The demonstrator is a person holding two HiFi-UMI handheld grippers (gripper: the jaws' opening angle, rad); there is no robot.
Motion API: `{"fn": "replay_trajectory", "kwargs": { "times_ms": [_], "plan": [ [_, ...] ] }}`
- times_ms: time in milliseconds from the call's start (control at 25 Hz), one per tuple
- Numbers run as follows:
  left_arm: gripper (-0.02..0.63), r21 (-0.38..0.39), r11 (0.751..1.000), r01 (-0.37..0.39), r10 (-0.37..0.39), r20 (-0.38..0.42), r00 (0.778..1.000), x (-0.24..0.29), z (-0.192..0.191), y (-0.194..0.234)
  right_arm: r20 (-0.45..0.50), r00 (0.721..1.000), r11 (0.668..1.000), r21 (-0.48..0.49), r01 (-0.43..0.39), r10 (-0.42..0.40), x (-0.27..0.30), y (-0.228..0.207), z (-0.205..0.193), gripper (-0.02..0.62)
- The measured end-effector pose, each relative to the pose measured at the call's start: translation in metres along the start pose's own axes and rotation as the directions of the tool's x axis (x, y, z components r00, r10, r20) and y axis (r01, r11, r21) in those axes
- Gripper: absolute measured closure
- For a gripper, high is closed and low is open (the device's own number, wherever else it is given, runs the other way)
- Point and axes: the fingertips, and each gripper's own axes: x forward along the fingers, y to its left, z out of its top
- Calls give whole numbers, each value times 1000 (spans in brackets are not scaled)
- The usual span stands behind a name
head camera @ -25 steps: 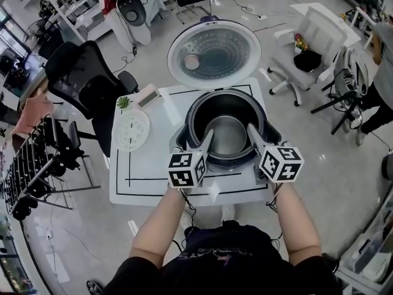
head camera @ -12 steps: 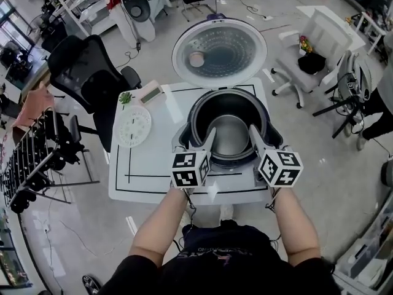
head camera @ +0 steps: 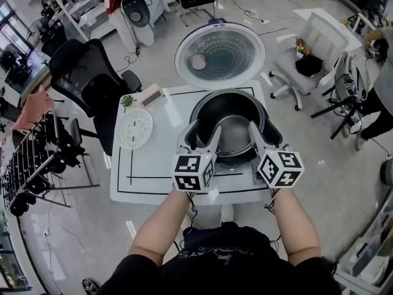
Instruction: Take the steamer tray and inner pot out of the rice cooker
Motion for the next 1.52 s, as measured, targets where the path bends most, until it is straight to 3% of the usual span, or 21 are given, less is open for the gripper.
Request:
{"fn": "replay_trajectory", "kwargs": {
  "times_ms": [200, 520, 760, 960, 1120, 1360, 1520],
  "plan": [
    [330, -2, 999, -51, 51, -10, 999, -4, 0, 18, -24, 1000, 999, 45, 15, -14, 0, -8, -6, 388],
    [319, -8, 998, -64, 63, -77, 995, -3, -24, 29, -2, 1000, 989, -145, 19, -20, 6, 2, 4, 407],
    [319, -1, 998, -66, 66, -95, 993, 0, -31, 32, -86, 994, 995, -85, 58, -65, 12, -24, -15, 405],
    [319, -1, 998, -69, 68, -111, 991, 7, -35, 32, -125, 990, 998, -3, 61, -61, 16, -37, -22, 403],
    [319, -5, 998, -70, 69, -125, 990, 12, -40, 32, -150, 988, 999, 9, 46, -44, 20, -39, -29, 403],
    [319, 6, 997, -75, 75, -136, 988, 17, -39, 31, -210, 972, 981, -182, 66, -104, 26, -36, -36, 403],
    [319, 13, 996, -90, 91, -129, 987, 18, -39, 31, -206, 972, 980, -187, 73, -112, 26, -37, -37, 407]
  ]
}}
